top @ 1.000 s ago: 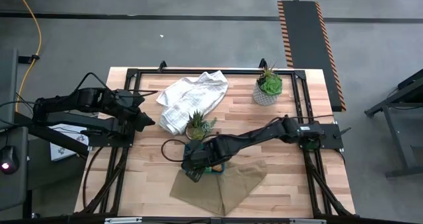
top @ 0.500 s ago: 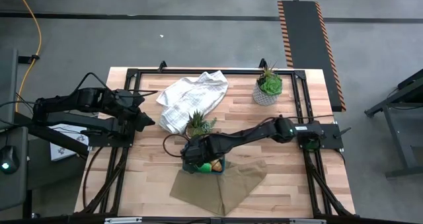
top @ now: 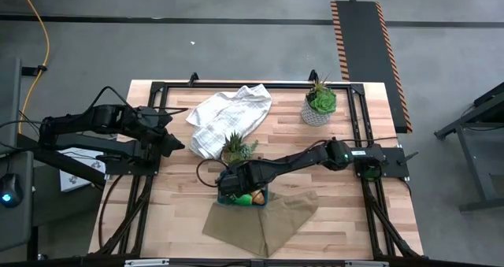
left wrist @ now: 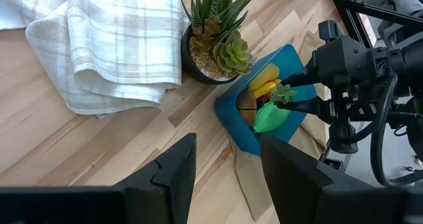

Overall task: Pick and placing Produce into tupperware
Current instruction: Put the strawberry into the blue bin, then put the blueberry into the blue bin

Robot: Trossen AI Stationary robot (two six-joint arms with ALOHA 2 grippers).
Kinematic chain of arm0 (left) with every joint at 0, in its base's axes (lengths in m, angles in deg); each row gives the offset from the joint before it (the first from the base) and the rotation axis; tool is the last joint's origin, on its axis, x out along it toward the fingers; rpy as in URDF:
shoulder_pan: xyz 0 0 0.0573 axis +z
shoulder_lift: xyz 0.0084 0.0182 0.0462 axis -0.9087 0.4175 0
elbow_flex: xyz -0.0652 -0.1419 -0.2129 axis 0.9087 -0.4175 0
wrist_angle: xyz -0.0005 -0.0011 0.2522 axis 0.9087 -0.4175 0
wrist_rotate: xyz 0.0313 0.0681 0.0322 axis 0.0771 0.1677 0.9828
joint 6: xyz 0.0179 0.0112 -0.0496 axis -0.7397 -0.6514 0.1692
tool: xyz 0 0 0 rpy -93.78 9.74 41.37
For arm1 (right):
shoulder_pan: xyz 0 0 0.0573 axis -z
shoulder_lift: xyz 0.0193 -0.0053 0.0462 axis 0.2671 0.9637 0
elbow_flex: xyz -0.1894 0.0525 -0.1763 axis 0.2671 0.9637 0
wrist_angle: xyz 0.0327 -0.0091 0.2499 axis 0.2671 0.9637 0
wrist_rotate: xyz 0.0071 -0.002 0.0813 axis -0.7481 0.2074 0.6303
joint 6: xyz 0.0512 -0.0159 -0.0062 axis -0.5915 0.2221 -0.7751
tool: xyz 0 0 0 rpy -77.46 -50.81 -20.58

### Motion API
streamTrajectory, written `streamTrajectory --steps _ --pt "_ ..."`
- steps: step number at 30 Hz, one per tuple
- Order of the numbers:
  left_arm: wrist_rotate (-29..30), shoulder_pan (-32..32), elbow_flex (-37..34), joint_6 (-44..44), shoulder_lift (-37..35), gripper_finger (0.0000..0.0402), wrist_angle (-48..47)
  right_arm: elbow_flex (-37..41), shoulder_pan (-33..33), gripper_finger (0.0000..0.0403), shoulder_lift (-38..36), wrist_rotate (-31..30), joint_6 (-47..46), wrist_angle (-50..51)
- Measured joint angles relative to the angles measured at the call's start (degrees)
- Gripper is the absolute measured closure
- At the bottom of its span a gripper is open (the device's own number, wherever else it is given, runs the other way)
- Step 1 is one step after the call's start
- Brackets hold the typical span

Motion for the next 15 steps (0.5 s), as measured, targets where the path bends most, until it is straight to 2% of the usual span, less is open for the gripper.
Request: streamTrajectory --steps 4,11,15 --pt "0.3 0.0 0.0 0.0 0.0 0.0245 0.0 0.0 0.2 0.0254 0.0 0.1 0.0 -0.1" --pt "1.5 0.0 0.0 -0.7 0.0 0.0245 0.0 0.0 0.2 0.0189 -0.3 -1.1 1.1 -1.0" --pt "1.5 0.0 0.0 -2.0 0.0 0.0245 -0.1 -0.1 0.0 0.0176 -1.0 -1.1 1.8 -0.9"
